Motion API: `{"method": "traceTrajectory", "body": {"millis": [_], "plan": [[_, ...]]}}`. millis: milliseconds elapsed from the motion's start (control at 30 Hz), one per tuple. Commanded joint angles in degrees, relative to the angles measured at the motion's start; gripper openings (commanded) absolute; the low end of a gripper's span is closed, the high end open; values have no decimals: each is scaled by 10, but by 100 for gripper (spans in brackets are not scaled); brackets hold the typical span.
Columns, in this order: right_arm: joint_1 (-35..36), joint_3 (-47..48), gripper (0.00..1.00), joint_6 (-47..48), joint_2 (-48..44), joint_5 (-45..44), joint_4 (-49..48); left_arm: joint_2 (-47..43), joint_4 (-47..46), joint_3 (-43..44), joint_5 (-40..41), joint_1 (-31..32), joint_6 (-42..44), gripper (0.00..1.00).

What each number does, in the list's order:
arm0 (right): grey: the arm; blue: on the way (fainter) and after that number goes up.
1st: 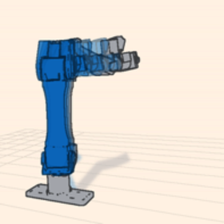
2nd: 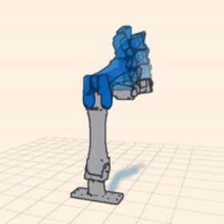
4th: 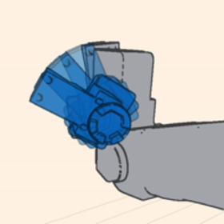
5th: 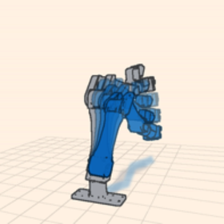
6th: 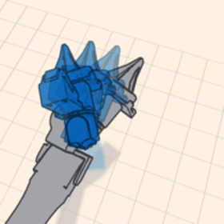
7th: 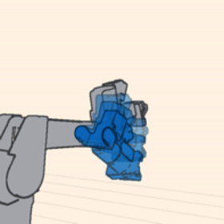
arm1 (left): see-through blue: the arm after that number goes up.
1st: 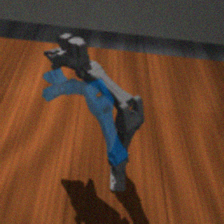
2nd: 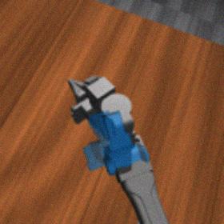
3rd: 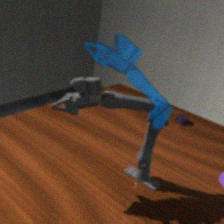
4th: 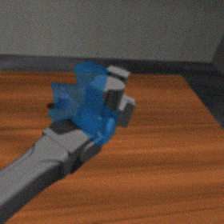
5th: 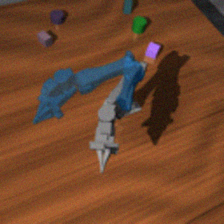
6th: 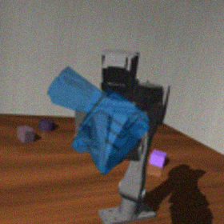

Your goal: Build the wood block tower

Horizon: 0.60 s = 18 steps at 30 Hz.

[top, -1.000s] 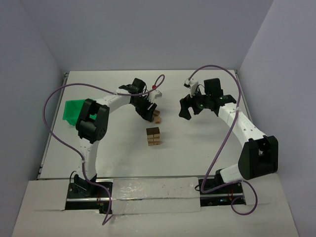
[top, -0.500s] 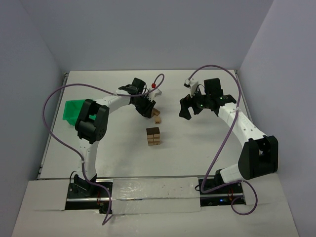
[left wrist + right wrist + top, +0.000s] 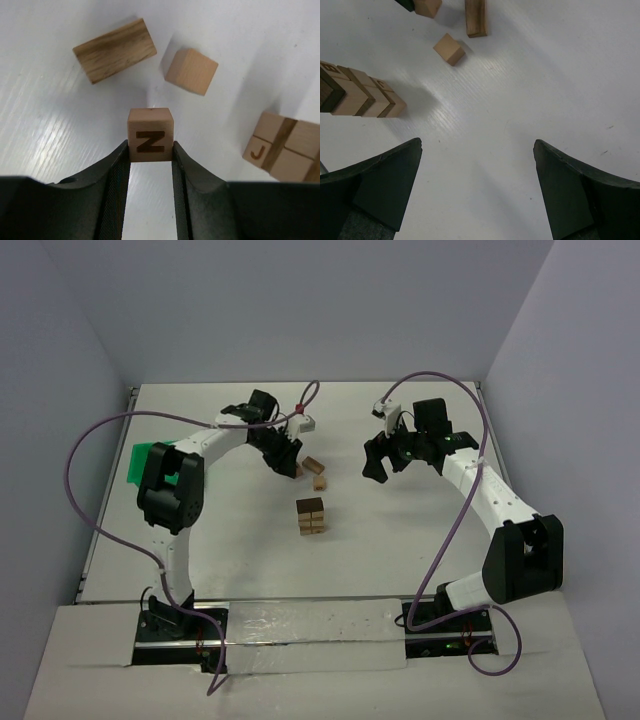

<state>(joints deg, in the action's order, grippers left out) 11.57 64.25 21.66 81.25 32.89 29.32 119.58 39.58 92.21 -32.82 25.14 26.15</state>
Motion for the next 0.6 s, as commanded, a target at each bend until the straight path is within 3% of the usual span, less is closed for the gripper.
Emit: {"method": "traceTrajectory", "body": {"millis": [0,200,400,567], "plan": [[-5,12,99,12,-16,15,-7,-62,70,40,-39,-18,53,23],[-4,6,99,17,-26,20,-11,-142,98,17,-21,-18,79,20],[-4,3,99,18,-34,26,-14,-208,163,-3,-49,-17,117,28],[-5,7,99,17,-32,20,-16,-267,172,-36,-11,24,132,28]]}}
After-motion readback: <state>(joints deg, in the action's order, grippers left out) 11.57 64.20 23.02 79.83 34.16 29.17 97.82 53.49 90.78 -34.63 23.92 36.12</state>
